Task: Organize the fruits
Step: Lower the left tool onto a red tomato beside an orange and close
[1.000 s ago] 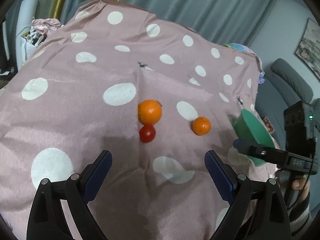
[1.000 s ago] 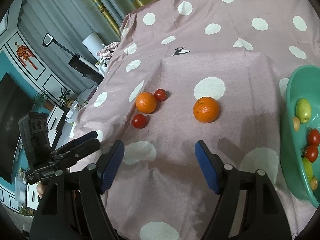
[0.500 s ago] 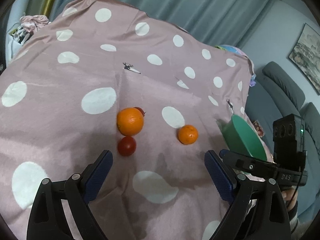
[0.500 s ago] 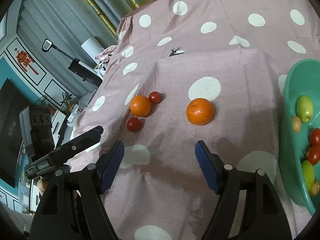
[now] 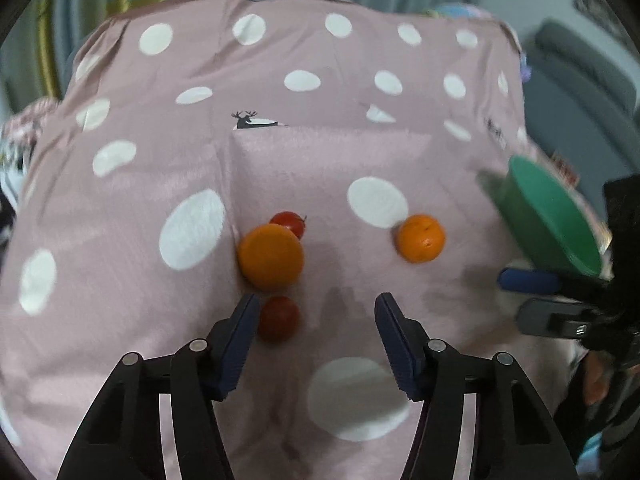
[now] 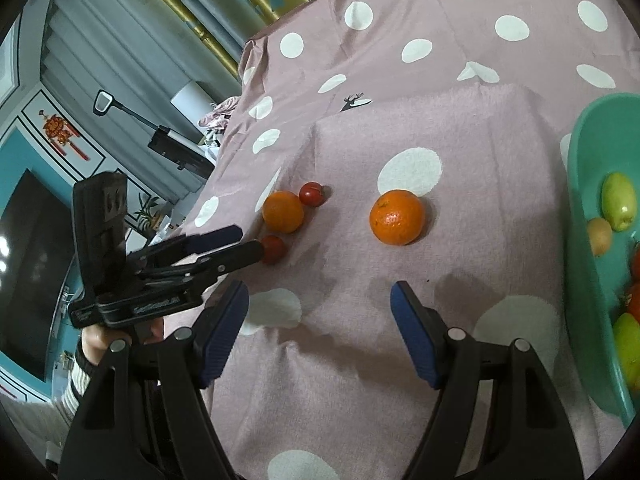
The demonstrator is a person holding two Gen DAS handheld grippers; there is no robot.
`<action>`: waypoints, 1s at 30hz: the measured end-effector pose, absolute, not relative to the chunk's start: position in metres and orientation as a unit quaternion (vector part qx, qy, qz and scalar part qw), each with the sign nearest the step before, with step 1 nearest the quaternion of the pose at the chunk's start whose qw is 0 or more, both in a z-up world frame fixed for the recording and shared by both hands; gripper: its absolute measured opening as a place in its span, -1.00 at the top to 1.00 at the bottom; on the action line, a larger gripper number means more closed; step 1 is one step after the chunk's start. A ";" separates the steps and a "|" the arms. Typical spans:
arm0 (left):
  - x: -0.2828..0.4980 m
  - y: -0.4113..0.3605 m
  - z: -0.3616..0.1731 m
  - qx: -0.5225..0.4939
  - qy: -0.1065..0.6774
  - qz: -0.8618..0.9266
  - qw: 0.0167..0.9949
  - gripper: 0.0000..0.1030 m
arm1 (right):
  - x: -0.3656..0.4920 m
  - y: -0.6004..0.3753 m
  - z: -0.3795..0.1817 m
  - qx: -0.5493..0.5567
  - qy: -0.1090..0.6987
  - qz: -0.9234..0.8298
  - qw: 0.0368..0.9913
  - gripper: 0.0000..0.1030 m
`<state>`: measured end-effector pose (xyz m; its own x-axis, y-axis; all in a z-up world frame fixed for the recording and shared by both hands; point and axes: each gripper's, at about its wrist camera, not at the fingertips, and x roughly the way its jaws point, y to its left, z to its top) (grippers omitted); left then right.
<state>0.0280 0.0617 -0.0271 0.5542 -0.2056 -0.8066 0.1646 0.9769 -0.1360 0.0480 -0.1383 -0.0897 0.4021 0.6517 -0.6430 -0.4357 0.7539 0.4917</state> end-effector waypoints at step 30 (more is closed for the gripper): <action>0.057 0.034 -0.064 0.133 0.578 -0.095 0.800 0.45 | 0.047 -0.159 -0.101 0.163 0.432 0.355 0.813 -0.45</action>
